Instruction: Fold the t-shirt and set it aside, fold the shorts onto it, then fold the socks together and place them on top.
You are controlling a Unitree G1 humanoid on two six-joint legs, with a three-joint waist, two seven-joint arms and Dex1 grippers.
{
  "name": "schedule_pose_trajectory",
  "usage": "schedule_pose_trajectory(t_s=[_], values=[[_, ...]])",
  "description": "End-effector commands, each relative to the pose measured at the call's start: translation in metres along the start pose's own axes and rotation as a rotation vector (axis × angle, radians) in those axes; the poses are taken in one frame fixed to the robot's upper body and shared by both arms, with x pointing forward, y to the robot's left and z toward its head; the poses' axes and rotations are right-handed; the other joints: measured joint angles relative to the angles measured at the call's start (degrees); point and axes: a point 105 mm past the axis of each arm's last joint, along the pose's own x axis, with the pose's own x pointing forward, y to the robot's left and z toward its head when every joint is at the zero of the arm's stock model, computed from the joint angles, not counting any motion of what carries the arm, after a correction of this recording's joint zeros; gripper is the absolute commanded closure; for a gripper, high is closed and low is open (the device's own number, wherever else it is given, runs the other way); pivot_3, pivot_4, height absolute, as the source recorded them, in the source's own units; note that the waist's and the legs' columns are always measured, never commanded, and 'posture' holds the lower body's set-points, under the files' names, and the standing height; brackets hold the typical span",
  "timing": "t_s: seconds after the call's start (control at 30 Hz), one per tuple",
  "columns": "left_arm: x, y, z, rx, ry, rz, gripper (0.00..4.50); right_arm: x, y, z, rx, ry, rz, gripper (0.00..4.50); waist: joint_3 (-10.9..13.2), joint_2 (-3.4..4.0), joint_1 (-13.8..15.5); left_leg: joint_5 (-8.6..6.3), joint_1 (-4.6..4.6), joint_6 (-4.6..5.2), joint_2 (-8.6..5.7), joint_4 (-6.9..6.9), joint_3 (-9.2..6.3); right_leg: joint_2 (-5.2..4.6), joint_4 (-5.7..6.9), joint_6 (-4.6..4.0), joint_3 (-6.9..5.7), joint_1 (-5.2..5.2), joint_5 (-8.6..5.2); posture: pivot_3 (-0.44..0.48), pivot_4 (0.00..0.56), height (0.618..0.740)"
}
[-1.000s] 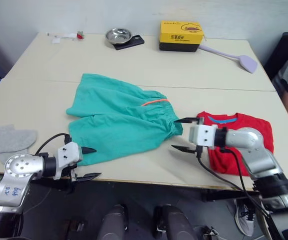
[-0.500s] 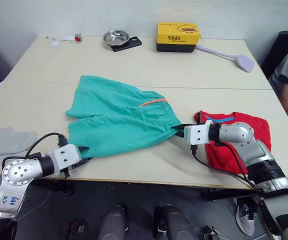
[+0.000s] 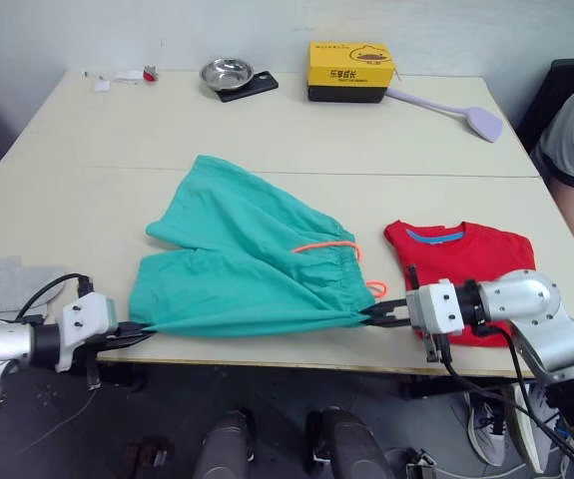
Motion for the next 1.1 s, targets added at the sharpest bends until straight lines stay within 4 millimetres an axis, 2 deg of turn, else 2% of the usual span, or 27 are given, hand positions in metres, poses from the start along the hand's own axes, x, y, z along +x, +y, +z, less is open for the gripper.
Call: schedule_pose_trajectory(t_s=[0.03, 0.17, 0.27, 0.33, 0.5, 0.67, 0.9, 1.1], values=[[-0.007, -0.023, 0.001, -0.076, 0.006, -0.125, 4.46, -0.001, 0.022, -0.001, 0.023, 0.048, 0.043, 4.50, 0.02, 0.03, 0.01, 0.00, 0.00, 0.01, -0.01, -0.03, 0.02, 0.00, -0.05, -0.01, 0.01, 0.01, -0.01, 0.000, 0.150, 0.740], [-0.010, -0.046, 0.005, -0.212, 0.028, -0.234, 4.46, -0.003, 0.030, 0.001, 0.133, 0.053, 0.062, 4.50, 0.08, -0.10, -0.12, -0.03, -0.16, 0.13, -0.01, 0.01, 0.03, 0.00, -0.12, -0.01, 0.03, -0.08, -0.01, 0.000, 0.150, 0.740], [-0.008, -0.047, 0.010, -0.232, 0.019, -0.244, 4.46, -0.007, 0.038, -0.002, 0.199, 0.085, 0.123, 4.50, 0.09, -0.08, 0.06, -0.10, -0.13, -0.05, 0.00, 0.02, -0.03, 0.00, -0.11, -0.04, 0.01, -0.08, 0.01, 0.000, 0.150, 0.740], [-0.005, -0.043, 0.017, -0.249, 0.000, -0.236, 4.46, -0.009, 0.036, -0.007, 0.217, 0.118, 0.133, 4.50, 0.09, -0.09, 0.24, -0.13, -0.13, -0.10, 0.00, 0.01, -0.06, 0.00, -0.13, -0.08, -0.01, -0.07, -0.01, 0.000, 0.150, 0.740], [-0.002, -0.014, 0.038, -0.229, -0.103, -0.141, 4.46, -0.012, 0.013, -0.006, 0.209, 0.099, 0.090, 4.50, 0.09, -0.09, 0.35, -0.01, -0.23, 0.09, -0.02, 0.02, -0.09, -0.01, -0.14, -0.09, -0.03, -0.11, -0.01, 0.000, 0.150, 0.740], [-0.010, 0.001, 0.058, -0.262, -0.165, -0.140, 4.46, -0.018, -0.003, 0.017, 0.324, -0.010, 0.090, 4.50, 0.10, -0.09, -0.09, 0.00, -0.32, 0.12, -0.01, 0.00, -0.06, 0.01, -0.14, -0.07, -0.04, -0.19, -0.02, 0.000, 0.150, 0.740], [-0.028, 0.051, 0.101, -0.234, -0.340, -0.041, 4.46, -0.038, -0.031, 0.036, 0.446, -0.073, 0.059, 4.50, 0.17, -0.11, 0.09, 0.14, -0.30, 0.11, -0.02, 0.08, -0.12, 0.01, 0.06, -0.08, -0.07, -0.22, -0.01, 0.000, 0.150, 0.740], [-0.040, 0.085, 0.120, -0.151, -0.408, 0.065, 4.46, -0.043, -0.052, 0.043, 0.439, -0.131, -0.058, 4.50, 0.20, -0.16, -0.04, 0.13, -0.42, 0.09, -0.05, 0.05, -0.03, 0.03, 0.04, -0.07, -0.05, -0.35, -0.01, 0.000, 0.150, 0.740]])
